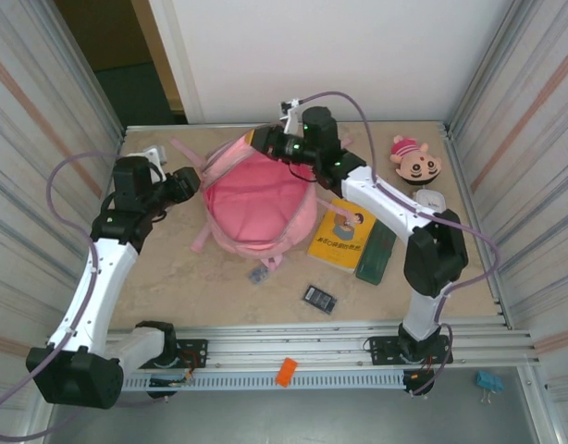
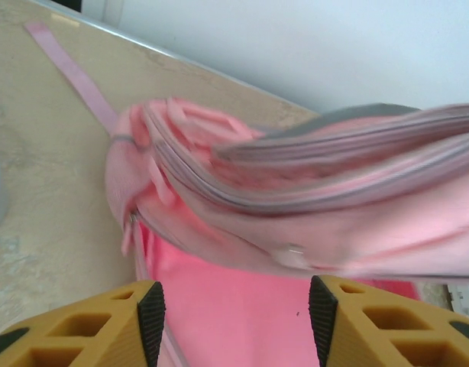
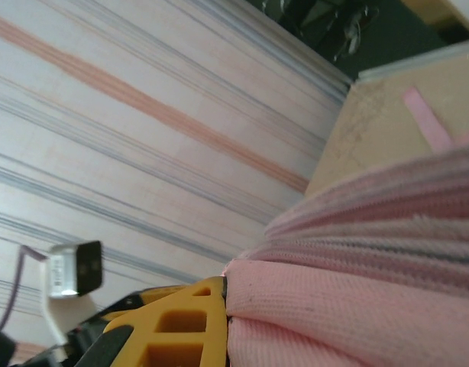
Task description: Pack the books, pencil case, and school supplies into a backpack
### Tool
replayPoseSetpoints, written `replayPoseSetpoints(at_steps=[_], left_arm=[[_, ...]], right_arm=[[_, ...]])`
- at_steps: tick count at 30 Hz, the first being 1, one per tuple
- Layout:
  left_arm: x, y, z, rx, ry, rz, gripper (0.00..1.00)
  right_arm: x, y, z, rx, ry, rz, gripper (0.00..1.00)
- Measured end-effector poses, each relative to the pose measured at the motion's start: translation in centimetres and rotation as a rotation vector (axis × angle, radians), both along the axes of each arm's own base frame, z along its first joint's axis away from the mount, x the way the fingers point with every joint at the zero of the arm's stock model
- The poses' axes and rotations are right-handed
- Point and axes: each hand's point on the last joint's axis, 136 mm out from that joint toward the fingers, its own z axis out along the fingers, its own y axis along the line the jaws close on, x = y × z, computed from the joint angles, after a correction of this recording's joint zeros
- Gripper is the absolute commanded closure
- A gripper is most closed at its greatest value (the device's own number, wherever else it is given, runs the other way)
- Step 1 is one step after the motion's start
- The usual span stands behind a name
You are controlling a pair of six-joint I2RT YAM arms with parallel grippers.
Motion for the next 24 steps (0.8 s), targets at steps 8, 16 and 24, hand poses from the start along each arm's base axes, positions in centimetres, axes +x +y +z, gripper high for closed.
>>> replayPoseSetpoints(at_steps=[8, 16, 24], left_arm=[[-1.6, 0.4, -1.2, -0.006, 0.038, 0.022, 0.47], [-2.4, 0.1, -2.6, -0.03, 0.091, 0.021, 0.46], [-3.5, -3.6, -2.8, -0.04, 0.106, -0.109, 0.48]], right_arm=[[-1.0, 0.4, -8.7, -0.095, 0.253, -0.073, 0.77], [-3.5, -0.1, -13.1, -0.175, 0.529, -0.126, 0.4], [-7.8, -2.7, -14.9, -0.302, 0.715, -0.14, 0.27]])
